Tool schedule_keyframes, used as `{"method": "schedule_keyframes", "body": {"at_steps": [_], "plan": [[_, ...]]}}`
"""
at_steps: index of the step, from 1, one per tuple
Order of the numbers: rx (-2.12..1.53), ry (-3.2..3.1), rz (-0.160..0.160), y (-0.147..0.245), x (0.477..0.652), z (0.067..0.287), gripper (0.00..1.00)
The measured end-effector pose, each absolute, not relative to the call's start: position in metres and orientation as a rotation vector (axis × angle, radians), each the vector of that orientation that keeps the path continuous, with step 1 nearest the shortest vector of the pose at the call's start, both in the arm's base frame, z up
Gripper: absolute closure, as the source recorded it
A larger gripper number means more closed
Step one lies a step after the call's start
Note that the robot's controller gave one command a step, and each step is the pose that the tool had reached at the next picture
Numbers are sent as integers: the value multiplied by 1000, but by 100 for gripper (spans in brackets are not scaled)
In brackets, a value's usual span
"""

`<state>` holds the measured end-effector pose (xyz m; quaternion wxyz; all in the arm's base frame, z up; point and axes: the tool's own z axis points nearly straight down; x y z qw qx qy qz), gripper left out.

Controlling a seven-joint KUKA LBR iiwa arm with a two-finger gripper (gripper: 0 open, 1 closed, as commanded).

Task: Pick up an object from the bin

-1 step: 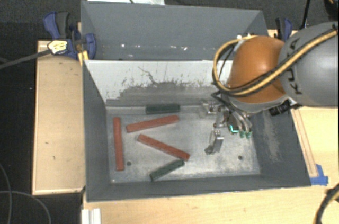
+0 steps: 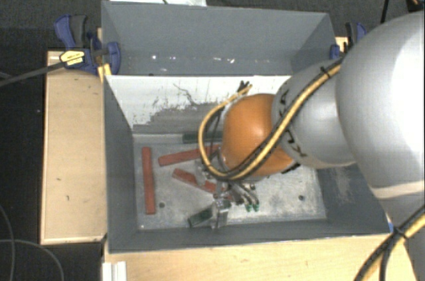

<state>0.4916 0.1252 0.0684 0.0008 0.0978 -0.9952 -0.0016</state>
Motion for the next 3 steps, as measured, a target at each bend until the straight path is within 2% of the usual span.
{"method": "schedule_keyframes", "body": {"at_steps": [1, 2, 3], "plan": [[161, -3141, -2, 113, 481, 101, 0], [223, -3138, -6, 160, 480, 100, 0], [138, -3141, 1, 104, 488, 69, 0]]}}
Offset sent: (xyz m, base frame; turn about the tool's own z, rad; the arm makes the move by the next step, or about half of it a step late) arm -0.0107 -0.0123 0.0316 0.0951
